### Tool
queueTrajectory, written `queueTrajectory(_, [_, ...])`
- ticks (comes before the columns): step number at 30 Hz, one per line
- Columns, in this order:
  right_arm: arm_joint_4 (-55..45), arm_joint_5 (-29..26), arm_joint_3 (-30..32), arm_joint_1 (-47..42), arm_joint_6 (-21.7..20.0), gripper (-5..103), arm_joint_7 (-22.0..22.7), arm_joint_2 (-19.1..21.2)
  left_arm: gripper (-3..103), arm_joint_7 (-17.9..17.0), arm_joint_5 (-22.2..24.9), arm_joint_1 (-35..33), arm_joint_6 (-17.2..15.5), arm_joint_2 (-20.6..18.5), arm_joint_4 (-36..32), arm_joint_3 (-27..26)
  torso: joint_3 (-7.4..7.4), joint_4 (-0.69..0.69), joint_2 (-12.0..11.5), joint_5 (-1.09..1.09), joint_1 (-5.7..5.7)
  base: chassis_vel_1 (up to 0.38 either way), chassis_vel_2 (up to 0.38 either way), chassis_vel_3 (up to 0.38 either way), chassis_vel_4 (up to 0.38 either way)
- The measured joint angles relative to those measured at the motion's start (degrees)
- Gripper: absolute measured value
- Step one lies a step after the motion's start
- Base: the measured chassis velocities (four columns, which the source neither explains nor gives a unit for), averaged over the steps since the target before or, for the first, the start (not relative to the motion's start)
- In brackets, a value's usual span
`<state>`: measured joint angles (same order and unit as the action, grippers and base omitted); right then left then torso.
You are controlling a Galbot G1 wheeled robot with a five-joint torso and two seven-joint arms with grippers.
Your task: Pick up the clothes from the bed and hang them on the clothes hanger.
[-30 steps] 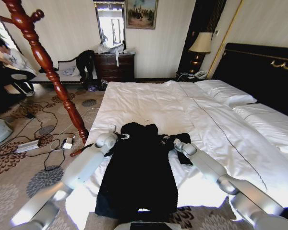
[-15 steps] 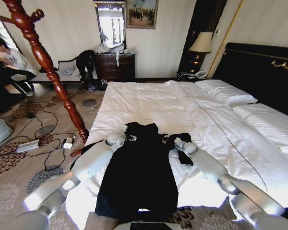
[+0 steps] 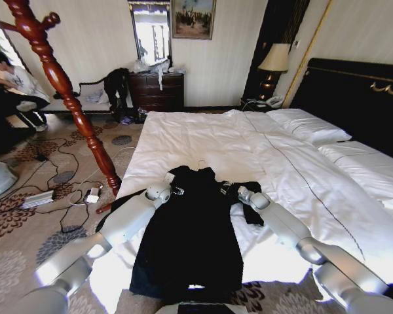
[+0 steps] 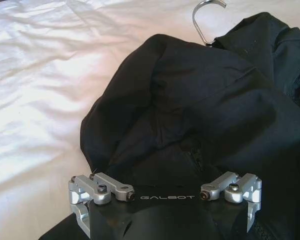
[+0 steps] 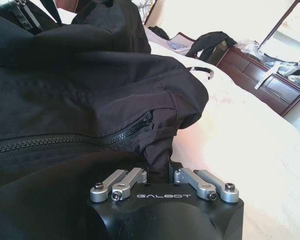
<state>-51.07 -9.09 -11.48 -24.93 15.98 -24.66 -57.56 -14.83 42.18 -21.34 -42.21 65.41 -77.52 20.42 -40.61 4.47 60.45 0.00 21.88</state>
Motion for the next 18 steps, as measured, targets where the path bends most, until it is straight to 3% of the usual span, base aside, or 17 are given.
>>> queueTrajectory(3, [-0.9,-1.1,0.3,-0.7,0.4,18,0.0,0.5,100,1.8,-3.1,0.2,0.6,0.2,2.9,0.2,0.00,-0.01,0.0,0.00,0.00,0.000,0.000,0.000,0.000])
queueTrajectory(8, [-1.7,-3.4,0.3,-1.0,1.4,18,-1.3,1.1,101,2.3,-4.3,-0.1,1.7,1.0,4.9,-0.1,0.00,0.01,0.0,0.00,-0.01,0.000,0.000,0.000,0.000])
queueTrajectory(13, [-2.0,-4.9,0.3,-1.0,2.5,18,-2.7,1.5,88,2.5,-4.5,0.1,2.3,1.7,6.6,-0.3,0.00,0.00,0.0,0.00,-0.01,0.000,0.000,0.000,0.000])
queueTrajectory(14, [-2.1,-5.2,0.3,-1.1,2.8,18,-3.1,1.5,76,2.9,-4.6,0.1,2.6,1.9,6.9,-0.4,0.00,-0.01,0.0,0.00,-0.02,0.000,0.000,0.000,0.000])
queueTrajectory(16, [-2.3,-5.5,0.3,-1.1,3.0,18,-3.5,1.5,76,3.2,-4.7,0.2,3.0,2.0,7.0,-0.4,0.01,0.00,0.0,0.00,-0.01,0.000,0.000,0.000,0.000])
queueTrajectory(18, [-2.5,-5.7,0.3,-1.3,3.3,18,-3.7,1.6,66,3.2,-5.0,0.2,3.3,2.0,7.3,-0.4,0.00,0.00,0.0,0.00,-0.01,0.000,0.000,0.000,0.000])
